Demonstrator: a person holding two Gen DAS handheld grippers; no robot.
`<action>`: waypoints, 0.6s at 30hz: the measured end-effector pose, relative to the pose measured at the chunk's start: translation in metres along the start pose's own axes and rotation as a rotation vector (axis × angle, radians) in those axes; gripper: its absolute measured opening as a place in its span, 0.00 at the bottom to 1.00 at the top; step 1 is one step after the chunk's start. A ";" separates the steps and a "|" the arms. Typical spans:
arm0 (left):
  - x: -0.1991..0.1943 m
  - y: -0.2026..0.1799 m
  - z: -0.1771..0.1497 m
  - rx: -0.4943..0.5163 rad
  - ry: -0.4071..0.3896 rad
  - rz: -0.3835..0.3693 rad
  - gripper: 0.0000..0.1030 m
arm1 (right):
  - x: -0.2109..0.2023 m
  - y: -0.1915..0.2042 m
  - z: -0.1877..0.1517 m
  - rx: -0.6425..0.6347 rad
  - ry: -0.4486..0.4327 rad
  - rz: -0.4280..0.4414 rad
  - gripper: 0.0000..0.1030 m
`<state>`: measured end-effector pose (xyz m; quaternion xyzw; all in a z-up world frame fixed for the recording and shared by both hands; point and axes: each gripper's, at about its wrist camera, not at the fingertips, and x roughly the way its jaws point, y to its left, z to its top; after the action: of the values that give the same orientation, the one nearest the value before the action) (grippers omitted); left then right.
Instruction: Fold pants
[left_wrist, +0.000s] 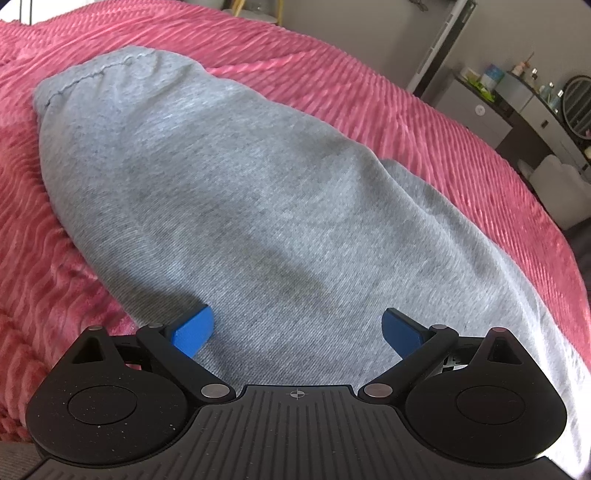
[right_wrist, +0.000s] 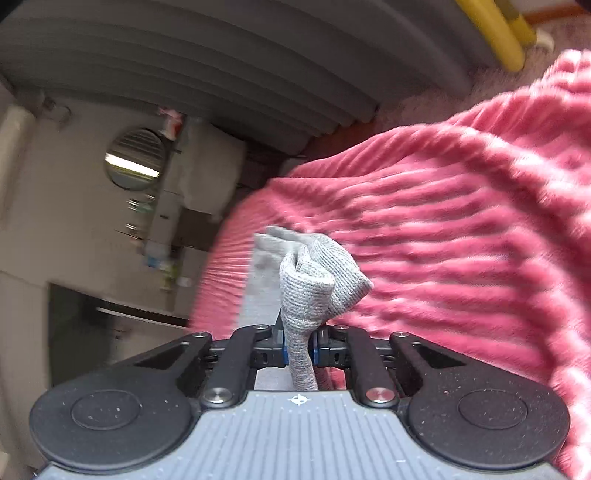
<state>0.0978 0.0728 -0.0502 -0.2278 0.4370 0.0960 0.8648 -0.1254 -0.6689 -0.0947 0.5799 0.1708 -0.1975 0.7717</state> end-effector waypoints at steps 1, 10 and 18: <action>-0.002 0.002 0.000 -0.011 -0.003 -0.010 0.98 | 0.002 0.003 0.000 -0.035 0.001 -0.065 0.10; -0.038 0.025 0.004 -0.128 -0.035 -0.142 0.97 | -0.014 0.105 -0.022 -0.315 -0.037 0.068 0.09; -0.105 0.048 0.005 -0.106 -0.222 -0.190 0.97 | 0.004 0.255 -0.240 -1.008 0.231 0.306 0.09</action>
<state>0.0211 0.1208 0.0218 -0.3012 0.3096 0.0613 0.8998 -0.0021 -0.3751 0.0495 0.1736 0.2419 0.0886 0.9505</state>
